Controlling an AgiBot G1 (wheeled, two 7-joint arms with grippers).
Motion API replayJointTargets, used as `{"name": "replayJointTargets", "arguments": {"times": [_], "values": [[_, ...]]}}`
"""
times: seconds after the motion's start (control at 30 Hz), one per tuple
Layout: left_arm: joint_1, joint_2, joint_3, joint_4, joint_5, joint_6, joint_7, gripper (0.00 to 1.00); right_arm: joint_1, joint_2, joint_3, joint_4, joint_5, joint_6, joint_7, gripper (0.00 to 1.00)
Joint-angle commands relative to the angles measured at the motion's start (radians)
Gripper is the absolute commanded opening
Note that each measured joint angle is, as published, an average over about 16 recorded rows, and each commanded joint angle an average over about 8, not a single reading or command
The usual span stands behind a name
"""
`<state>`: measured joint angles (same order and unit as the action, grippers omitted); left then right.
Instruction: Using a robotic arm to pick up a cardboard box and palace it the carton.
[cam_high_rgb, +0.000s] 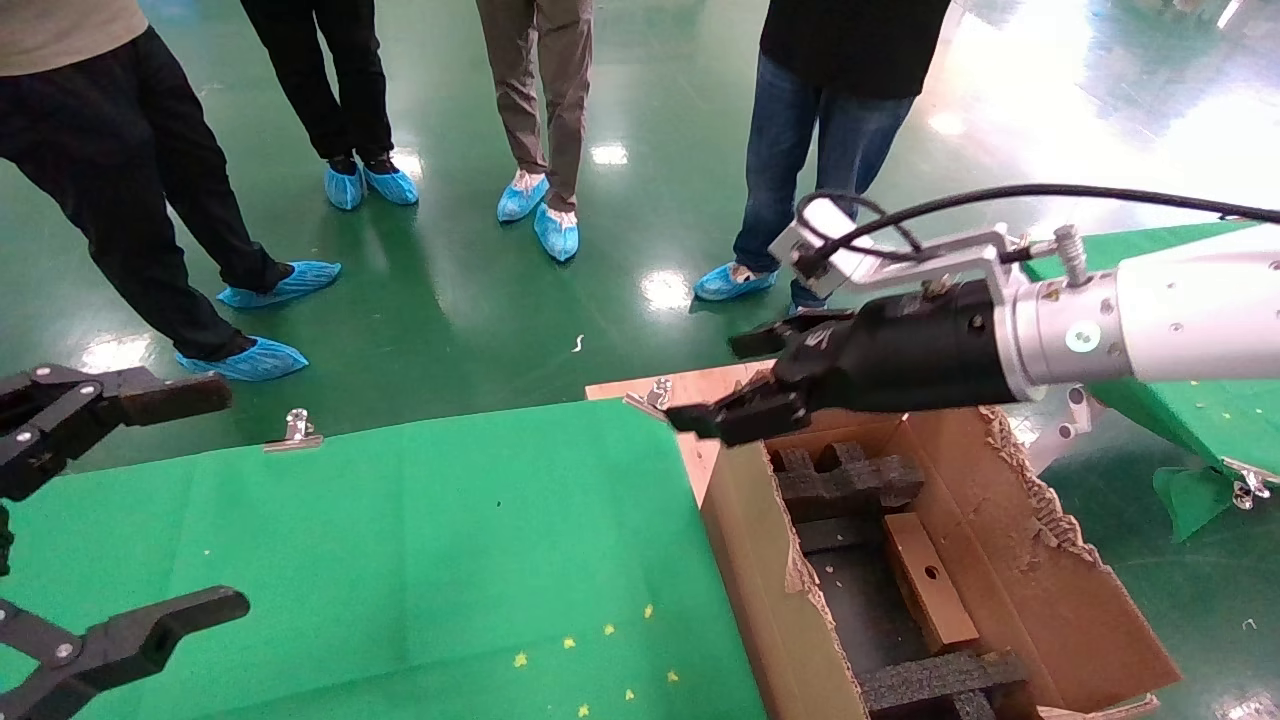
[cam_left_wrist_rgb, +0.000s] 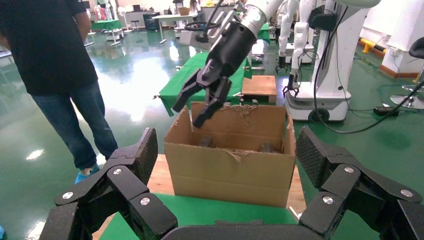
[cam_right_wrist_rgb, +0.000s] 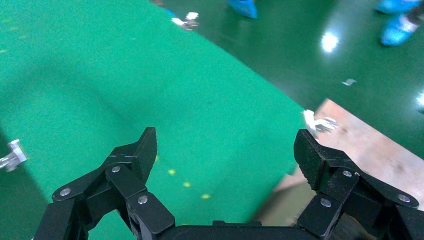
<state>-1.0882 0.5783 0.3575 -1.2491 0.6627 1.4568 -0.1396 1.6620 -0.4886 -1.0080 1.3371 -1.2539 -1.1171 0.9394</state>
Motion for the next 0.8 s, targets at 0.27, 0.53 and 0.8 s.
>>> {"name": "replayJointTargets", "arguments": {"times": [0.27,0.53,0.8], "values": [[0.0,0.0,0.0,0.0,0.0,0.0,0.0,1.0,-0.137,-0.029,0.169,-0.012,0.122,-0.088,-0.175,1.0],[0.0,0.0,0.0,0.0,0.0,0.0,0.0,1.0,-0.259,-0.054,0.321,-0.023,0.231,-0.167,-0.331,1.0],[0.0,0.0,0.0,0.0,0.0,0.0,0.0,1.0,-0.38,-0.079,0.472,-0.034,0.339,-0.245,-0.487,1.0]]}}
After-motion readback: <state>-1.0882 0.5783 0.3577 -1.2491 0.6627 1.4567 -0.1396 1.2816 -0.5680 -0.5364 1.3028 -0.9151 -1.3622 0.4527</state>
